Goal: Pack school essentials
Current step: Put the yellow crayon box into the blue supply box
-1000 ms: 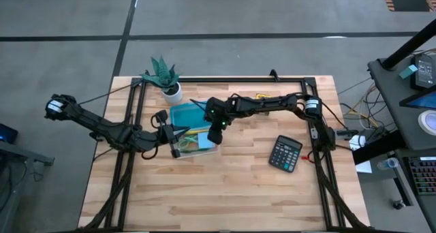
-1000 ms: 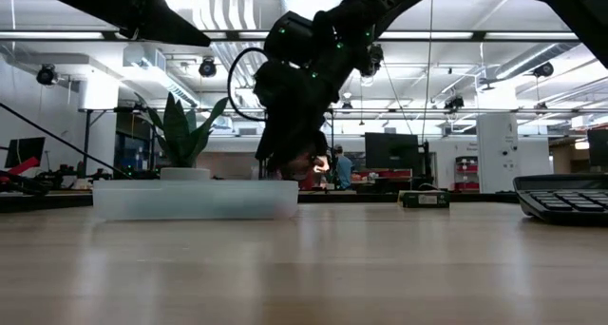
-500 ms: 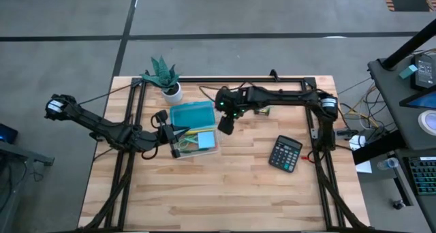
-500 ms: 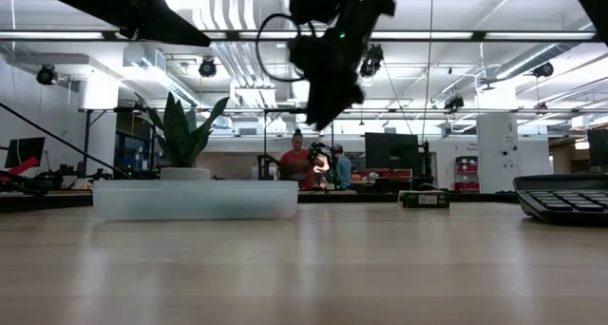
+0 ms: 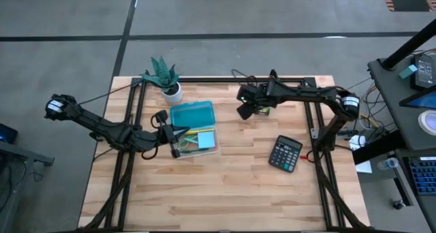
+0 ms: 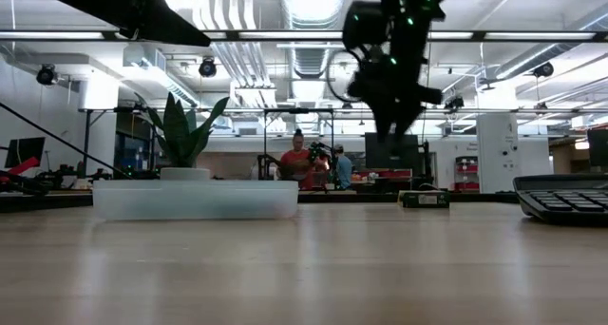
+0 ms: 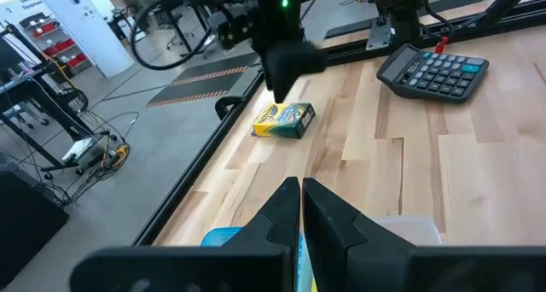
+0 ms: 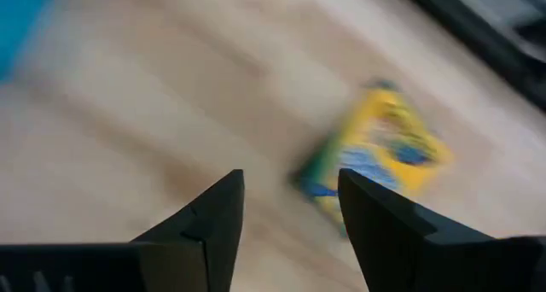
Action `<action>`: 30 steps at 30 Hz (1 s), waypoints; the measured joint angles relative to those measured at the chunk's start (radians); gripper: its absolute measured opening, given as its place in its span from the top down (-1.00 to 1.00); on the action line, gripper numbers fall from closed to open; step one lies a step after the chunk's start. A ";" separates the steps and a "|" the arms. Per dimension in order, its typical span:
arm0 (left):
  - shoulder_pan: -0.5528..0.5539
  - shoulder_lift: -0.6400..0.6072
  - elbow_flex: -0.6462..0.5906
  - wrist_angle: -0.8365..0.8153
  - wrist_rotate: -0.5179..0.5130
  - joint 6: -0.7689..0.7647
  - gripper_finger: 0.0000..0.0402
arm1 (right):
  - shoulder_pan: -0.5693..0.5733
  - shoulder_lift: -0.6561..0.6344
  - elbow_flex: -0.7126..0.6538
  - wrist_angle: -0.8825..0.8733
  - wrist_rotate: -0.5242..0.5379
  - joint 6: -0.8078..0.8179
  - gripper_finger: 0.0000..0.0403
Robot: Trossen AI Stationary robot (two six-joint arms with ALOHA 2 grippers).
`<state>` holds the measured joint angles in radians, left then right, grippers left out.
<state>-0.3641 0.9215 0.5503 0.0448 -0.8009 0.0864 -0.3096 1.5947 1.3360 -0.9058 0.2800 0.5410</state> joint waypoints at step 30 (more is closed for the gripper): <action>0.000 0.000 0.000 0.000 0.000 0.008 1.00 | -0.104 -0.008 -0.359 0.321 0.265 0.450 -0.84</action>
<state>-0.3639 0.9215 0.5507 0.0452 -0.8009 0.0940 -0.4133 1.5871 0.9773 -0.5846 0.5450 0.9914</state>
